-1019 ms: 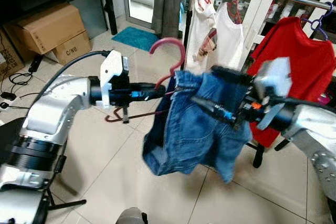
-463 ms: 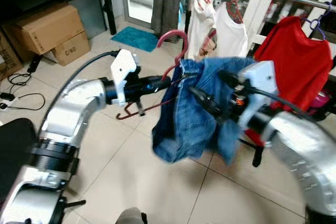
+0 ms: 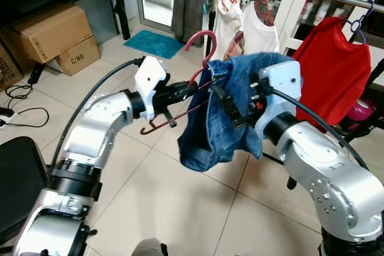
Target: Hang hanger
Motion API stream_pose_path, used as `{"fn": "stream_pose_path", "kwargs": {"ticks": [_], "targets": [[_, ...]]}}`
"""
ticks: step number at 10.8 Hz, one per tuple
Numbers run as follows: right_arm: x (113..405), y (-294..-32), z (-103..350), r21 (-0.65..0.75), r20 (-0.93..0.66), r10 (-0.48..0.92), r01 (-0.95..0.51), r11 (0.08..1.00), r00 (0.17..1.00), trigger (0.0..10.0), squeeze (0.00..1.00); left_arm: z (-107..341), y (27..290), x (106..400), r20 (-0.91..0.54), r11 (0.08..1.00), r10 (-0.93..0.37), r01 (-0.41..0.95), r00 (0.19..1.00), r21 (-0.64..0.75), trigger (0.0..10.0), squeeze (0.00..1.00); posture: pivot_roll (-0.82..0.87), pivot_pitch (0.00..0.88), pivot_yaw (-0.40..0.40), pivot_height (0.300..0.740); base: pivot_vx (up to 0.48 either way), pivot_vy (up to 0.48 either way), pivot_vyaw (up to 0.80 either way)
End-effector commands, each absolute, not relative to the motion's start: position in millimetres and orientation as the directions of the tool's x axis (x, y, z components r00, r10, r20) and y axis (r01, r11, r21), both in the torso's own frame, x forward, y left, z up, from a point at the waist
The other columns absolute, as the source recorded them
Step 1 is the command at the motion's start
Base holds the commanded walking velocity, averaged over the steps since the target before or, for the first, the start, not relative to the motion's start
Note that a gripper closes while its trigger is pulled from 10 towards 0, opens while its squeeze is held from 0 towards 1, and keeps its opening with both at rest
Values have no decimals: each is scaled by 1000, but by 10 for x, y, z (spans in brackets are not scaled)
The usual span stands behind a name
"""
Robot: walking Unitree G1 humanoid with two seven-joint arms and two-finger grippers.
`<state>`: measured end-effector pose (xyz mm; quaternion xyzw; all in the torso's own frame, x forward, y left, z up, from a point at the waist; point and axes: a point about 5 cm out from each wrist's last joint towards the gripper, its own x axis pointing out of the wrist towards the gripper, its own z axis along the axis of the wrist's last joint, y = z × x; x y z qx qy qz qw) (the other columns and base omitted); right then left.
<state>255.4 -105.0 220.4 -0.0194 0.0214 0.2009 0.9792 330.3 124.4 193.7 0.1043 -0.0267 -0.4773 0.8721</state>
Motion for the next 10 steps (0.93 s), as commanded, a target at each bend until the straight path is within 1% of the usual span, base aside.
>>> {"fn": "stream_pose_path", "kwargs": {"ticks": [1, 2, 3, 4, 5, 6, 8, 9, 10], "targets": [[2551, -1015, 2249, -49, -41, 395, -397, 916, 918, 10000, 0, 2077, 1177, 3339, -12, 518, -842, 814, 540, 263, 0, 0, 42, 26, 0, 740, 0, 0, 0], [2549, -1001, 2252, -54, -43, 400, -402, 914, 915, 10000, 0, 2073, 1169, 3344, -12, 520, -841, 812, 542, 265, 0, 0, 42, 26, 0, 740, 0, 0, 0], [2528, -941, 2234, -96, -59, 427, -431, 897, 902, 10000, 0, 2073, 1134, 3353, -4, 520, -842, 814, 539, 260, 0, 0, 37, 25, 5, 740, 0, 0, 0], [2523, -905, 2192, -130, -80, 434, -441, 888, 897, 10000, 0, 2076, 1086, 3339, 7, 505, -855, 827, 519, 246, 0, 0, 35, 25, 9, 740, 0, 0, 0], [2564, -913, 2145, -142, -96, 394, -405, 903, 914, 10000, 0, 2074, 1042, 3310, 15, 488, -867, 842, 499, 231, 0, 0, 36, 26, 10, 740, 0, 0, 0], [2641, -966, 2103, -154, -107, 316, -329, 932, 943, 10000, 0, 2065, 1013, 3281, 17, 479, -873, 849, 488, 224, 0, 0, 39, 28, 10, 740, 0, 0, 0], [2758, -1159, 2051, -192, -118, 145, -166, 967, 982, 10000, 0, 2052, 1016, 3253, 22, 485, -871, 849, 491, 209, 0, 0, 49, 28, 2, 740, 0, 0, 0], [2769, -1198, 2048, -186, -114, 116, -136, 973, 987, 10000, 0, 2049, 1019, 3244, 22, 485, -870, 849, 492, 208, 0, 0, 52, 27, 1, 740, 0, 0, 0], [2781, -1234, 2065, -168, -90, 89, -104, 980, 992, 2980, 0, 2038, 1030, 3235, 19, 490, -867, 847, 497, 208, 0, 0, 52, 26, 0, 740, 0, 0, 0]]}}
